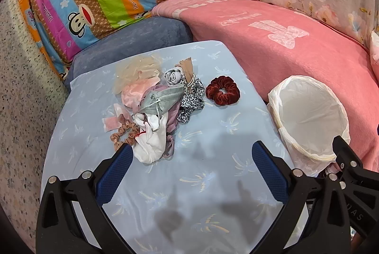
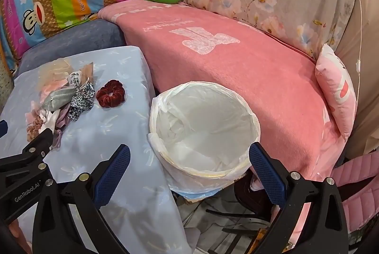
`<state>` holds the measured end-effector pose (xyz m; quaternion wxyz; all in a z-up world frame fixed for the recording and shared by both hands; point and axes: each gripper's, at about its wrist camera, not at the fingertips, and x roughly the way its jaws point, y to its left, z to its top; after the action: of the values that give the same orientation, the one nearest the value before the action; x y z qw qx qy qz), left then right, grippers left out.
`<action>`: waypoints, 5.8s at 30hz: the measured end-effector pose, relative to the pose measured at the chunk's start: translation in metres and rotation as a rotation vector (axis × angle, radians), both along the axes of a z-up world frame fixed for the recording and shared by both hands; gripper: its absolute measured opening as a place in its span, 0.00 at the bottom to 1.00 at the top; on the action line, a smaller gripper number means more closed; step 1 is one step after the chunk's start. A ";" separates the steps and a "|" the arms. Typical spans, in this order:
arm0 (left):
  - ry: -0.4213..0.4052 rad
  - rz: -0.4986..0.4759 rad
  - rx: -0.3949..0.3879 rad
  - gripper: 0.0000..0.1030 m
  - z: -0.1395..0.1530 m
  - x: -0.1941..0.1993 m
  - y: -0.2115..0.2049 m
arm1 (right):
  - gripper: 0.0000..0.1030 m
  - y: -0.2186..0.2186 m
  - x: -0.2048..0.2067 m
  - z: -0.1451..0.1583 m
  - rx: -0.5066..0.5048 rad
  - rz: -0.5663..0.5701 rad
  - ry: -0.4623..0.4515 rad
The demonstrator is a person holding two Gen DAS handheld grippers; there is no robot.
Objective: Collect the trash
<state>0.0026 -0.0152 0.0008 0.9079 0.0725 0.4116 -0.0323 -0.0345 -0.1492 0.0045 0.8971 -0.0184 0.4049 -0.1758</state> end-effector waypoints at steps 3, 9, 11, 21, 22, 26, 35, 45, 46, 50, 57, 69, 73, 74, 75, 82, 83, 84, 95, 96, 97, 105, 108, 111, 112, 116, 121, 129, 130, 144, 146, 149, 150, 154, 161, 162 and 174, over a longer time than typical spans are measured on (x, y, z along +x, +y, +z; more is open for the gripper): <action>0.000 0.000 -0.001 0.93 0.000 0.000 -0.001 | 0.94 -0.001 0.000 -0.001 -0.001 -0.001 -0.002; -0.001 0.000 0.000 0.93 0.000 0.000 0.000 | 0.94 -0.002 0.000 0.000 0.000 -0.004 -0.005; 0.000 0.000 0.000 0.93 0.000 0.000 0.000 | 0.94 -0.004 -0.002 0.001 0.002 -0.008 -0.008; -0.001 -0.001 0.001 0.93 0.001 0.000 -0.001 | 0.94 -0.005 -0.002 0.001 0.001 -0.010 -0.008; -0.002 -0.001 0.001 0.93 0.001 0.000 -0.001 | 0.94 -0.005 -0.002 0.002 0.002 -0.010 -0.009; -0.002 0.000 0.000 0.93 0.001 0.000 -0.001 | 0.94 -0.005 -0.002 0.002 -0.001 -0.009 -0.009; -0.005 -0.005 0.003 0.93 0.003 0.002 -0.008 | 0.94 -0.007 -0.001 0.002 -0.004 -0.008 -0.010; -0.004 -0.004 0.001 0.93 0.003 0.002 -0.009 | 0.94 -0.010 -0.001 0.004 -0.007 -0.013 -0.011; -0.004 -0.003 0.001 0.93 0.003 0.003 -0.010 | 0.94 -0.011 -0.001 0.004 -0.007 -0.014 -0.012; -0.005 -0.005 0.001 0.93 0.002 0.002 -0.008 | 0.94 -0.011 -0.001 0.004 -0.007 -0.014 -0.009; -0.011 -0.003 0.004 0.93 0.001 0.001 -0.010 | 0.94 -0.011 -0.001 0.004 -0.007 -0.012 -0.009; 0.029 0.011 -0.012 0.93 -0.006 -0.001 -0.001 | 0.94 -0.006 -0.004 0.001 -0.016 0.002 0.000; 0.045 0.012 -0.010 0.93 -0.008 -0.004 0.002 | 0.94 -0.001 -0.003 0.000 -0.018 0.006 0.003; 0.047 0.013 -0.011 0.93 -0.009 -0.005 0.002 | 0.94 0.000 -0.003 0.000 -0.018 0.007 0.004; 0.050 0.016 -0.012 0.93 -0.009 -0.005 0.003 | 0.94 0.001 -0.004 0.000 -0.018 0.008 0.005; 0.054 0.022 -0.016 0.93 -0.007 -0.008 0.009 | 0.94 0.006 -0.006 -0.001 -0.020 0.015 0.011; 0.053 0.022 -0.017 0.93 -0.007 -0.008 0.009 | 0.94 0.006 -0.006 0.000 -0.023 0.014 0.011; 0.052 0.022 -0.017 0.93 -0.007 -0.008 0.010 | 0.94 0.006 -0.006 0.000 -0.023 0.013 0.010; 0.050 0.021 -0.017 0.93 -0.006 -0.009 0.010 | 0.94 0.008 -0.006 0.002 -0.026 0.013 0.006; 0.051 0.021 -0.017 0.93 -0.006 -0.009 0.010 | 0.94 0.008 -0.007 0.003 -0.027 0.012 0.006; 0.051 0.020 -0.018 0.93 -0.005 -0.009 0.010 | 0.94 0.008 -0.007 0.003 -0.027 0.011 0.005; 0.050 0.021 -0.018 0.93 -0.005 -0.010 0.010 | 0.94 0.008 -0.007 0.007 -0.030 0.009 0.003; 0.052 0.019 -0.020 0.93 -0.005 -0.009 0.010 | 0.94 0.008 -0.007 0.007 -0.032 0.008 0.000; 0.048 0.015 -0.025 0.93 -0.005 -0.007 0.013 | 0.94 0.009 -0.005 0.009 -0.031 0.001 -0.008; 0.046 0.014 -0.026 0.93 -0.006 -0.005 0.014 | 0.94 0.009 -0.005 0.010 -0.031 -0.001 -0.010; 0.037 0.013 -0.038 0.93 -0.009 0.001 0.021 | 0.94 0.010 -0.002 0.009 -0.017 -0.003 -0.024; 0.041 -0.007 -0.060 0.93 -0.017 0.011 0.032 | 0.94 0.016 0.005 0.008 -0.009 -0.005 -0.054; -0.012 -0.026 -0.094 0.93 -0.022 0.026 0.058 | 0.94 0.028 0.027 0.003 0.020 -0.008 -0.101; -0.016 -0.026 -0.097 0.93 -0.022 0.028 0.062 | 0.94 0.031 0.030 0.003 0.022 -0.007 -0.106; 0.068 0.153 -0.116 0.93 -0.059 0.075 0.149 | 0.94 0.085 0.078 -0.023 0.076 0.096 -0.070; 0.081 0.165 -0.131 0.93 -0.065 0.080 0.162 | 0.94 0.097 0.084 -0.027 0.087 0.119 -0.063; 0.104 0.180 -0.164 0.93 -0.073 0.086 0.178 | 0.94 0.117 0.092 -0.033 0.105 0.158 -0.053; 0.114 0.184 -0.180 0.93 -0.077 0.089 0.183 | 0.94 0.123 0.095 -0.036 0.114 0.171 -0.047; 0.151 0.182 -0.239 0.87 -0.088 0.096 0.197 | 0.94 0.146 0.104 -0.049 0.154 0.225 -0.012; 0.243 0.168 -0.317 0.66 -0.112 0.108 0.206 | 0.88 0.185 0.109 -0.074 0.217 0.325 0.052; 0.261 0.165 -0.339 0.64 -0.116 0.109 0.207 | 0.85 0.190 0.110 -0.078 0.220 0.337 0.061; 0.288 0.092 -0.403 0.14 -0.115 0.101 0.204 | 0.12 0.213 0.117 -0.110 0.288 0.429 0.185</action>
<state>0.1041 0.1890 -0.1141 0.8367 -0.1340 0.5247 -0.0822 0.0821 0.0636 -0.1052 0.8663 0.0080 0.4930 0.0802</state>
